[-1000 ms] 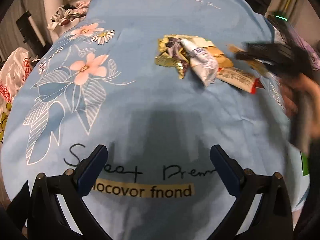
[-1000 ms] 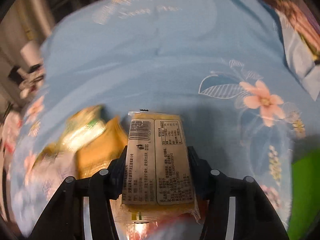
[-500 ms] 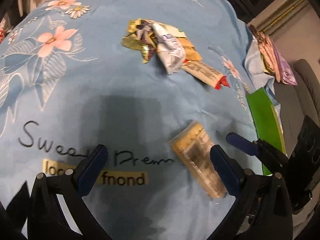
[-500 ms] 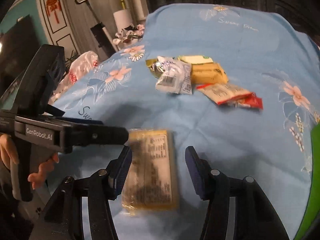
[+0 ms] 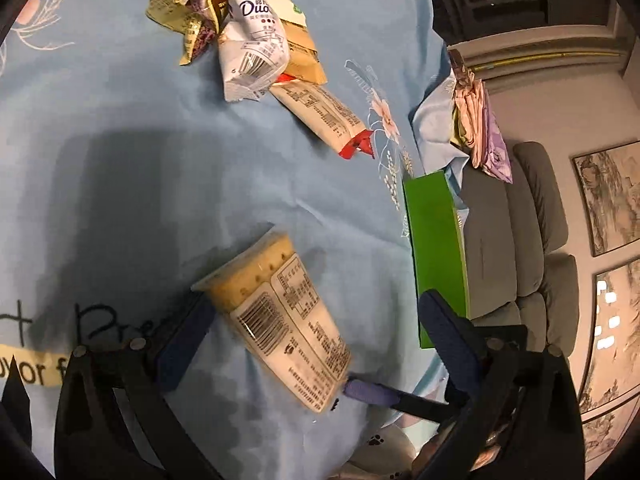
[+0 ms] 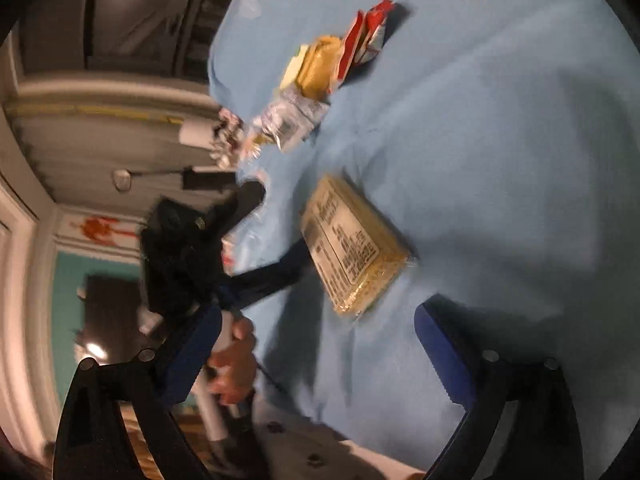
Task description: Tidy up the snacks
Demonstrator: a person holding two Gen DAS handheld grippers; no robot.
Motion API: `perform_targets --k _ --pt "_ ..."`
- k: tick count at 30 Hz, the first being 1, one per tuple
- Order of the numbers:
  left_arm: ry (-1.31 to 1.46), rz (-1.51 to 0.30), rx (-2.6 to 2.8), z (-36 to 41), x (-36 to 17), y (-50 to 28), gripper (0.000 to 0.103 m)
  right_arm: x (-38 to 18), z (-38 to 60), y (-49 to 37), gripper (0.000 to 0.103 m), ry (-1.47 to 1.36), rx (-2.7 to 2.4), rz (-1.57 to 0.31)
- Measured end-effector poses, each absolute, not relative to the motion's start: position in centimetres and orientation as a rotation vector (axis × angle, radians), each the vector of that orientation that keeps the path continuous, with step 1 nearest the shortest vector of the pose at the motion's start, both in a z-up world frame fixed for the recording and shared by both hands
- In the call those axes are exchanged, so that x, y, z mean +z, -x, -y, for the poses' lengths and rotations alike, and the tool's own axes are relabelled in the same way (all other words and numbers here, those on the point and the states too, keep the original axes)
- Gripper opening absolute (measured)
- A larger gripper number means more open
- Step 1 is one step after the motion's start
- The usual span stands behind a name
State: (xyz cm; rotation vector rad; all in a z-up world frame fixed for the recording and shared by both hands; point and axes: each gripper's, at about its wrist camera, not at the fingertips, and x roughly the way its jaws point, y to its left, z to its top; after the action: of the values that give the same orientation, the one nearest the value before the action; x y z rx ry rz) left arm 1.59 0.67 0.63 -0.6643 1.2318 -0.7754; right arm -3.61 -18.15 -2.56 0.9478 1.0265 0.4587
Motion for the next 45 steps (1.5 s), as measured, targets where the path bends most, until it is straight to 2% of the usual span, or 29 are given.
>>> perform_targets --k 3,7,8,9,10,11,12,13,14,17,22,26,30,32,36,37,40,45 --pt "0.683 -1.229 -0.764 -0.6 0.6 -1.9 0.101 -2.4 17.6 3.6 0.096 -0.948 0.419 -0.997" --pt "0.647 -1.209 -0.704 -0.6 0.8 -1.5 0.089 -2.7 17.4 2.9 0.060 -0.915 0.342 -0.985" --pt "0.637 -1.201 -0.687 -0.7 0.9 -1.3 0.082 -2.9 17.5 2.6 0.051 -0.920 0.344 -0.989" --pt "0.638 -1.196 -0.670 -0.9 0.8 -1.3 0.075 -3.2 17.6 2.4 0.047 -0.921 0.347 -0.995" --pt "0.642 -1.195 -0.644 -1.3 0.6 -1.2 0.062 -3.4 18.1 2.4 0.038 -0.919 0.337 -0.999" --pt "0.659 -1.200 -0.623 -1.7 0.3 -1.3 0.050 -3.5 18.3 2.4 0.034 -0.918 0.326 -0.999" --pt "0.684 -1.206 -0.611 -2.3 0.0 -1.4 0.044 -3.7 18.5 2.3 0.033 -0.922 0.329 -0.993" --pt "0.703 -1.212 -0.601 -2.7 -0.3 -1.5 0.032 -3.9 18.6 2.2 0.033 -0.936 0.332 -0.984" --pt "0.726 -1.221 -0.588 -3.1 -0.7 -1.7 0.028 -4.1 18.8 2.1 0.033 -0.961 0.330 -0.968" --pt "0.795 -1.219 -0.595 -3.6 -1.2 -2.0 0.027 -4.2 18.7 1.8 0.033 -0.976 0.321 -0.952" --pt "0.738 -1.152 -0.567 -2.7 -0.5 -1.6 0.029 -3.4 17.5 0.8 0.032 -0.872 0.266 -0.945" --pt "0.755 -1.144 -0.551 -2.9 -0.6 -1.6 0.024 -3.2 17.4 0.5 0.018 -0.835 0.207 -0.878" --pt "0.669 -1.118 -0.551 -1.7 0.3 -1.5 0.021 -3.3 17.7 0.6 0.016 -0.844 0.230 -0.853" --pt "0.696 -1.118 -0.577 -1.8 0.0 -1.5 0.015 -3.2 17.8 0.8 0.015 -0.830 0.234 -0.845" --pt "0.788 -1.134 -0.587 -2.7 -1.0 -2.0 0.014 -3.3 18.3 1.2 0.013 -0.859 0.241 -0.835" --pt "0.789 -1.138 -0.585 -2.7 -1.1 -2.0 0.015 -3.3 18.3 1.2 0.009 -0.862 0.244 -0.837" --pt "0.839 -1.166 -0.577 -3.4 -1.3 -2.7 0.017 -3.4 18.4 1.0 0.007 -0.840 0.257 -0.877" --pt "1.065 -1.189 -0.566 -5.9 -2.4 -4.6 0.035 -4.1 19.6 0.7 0.008 -0.946 0.266 -0.913"
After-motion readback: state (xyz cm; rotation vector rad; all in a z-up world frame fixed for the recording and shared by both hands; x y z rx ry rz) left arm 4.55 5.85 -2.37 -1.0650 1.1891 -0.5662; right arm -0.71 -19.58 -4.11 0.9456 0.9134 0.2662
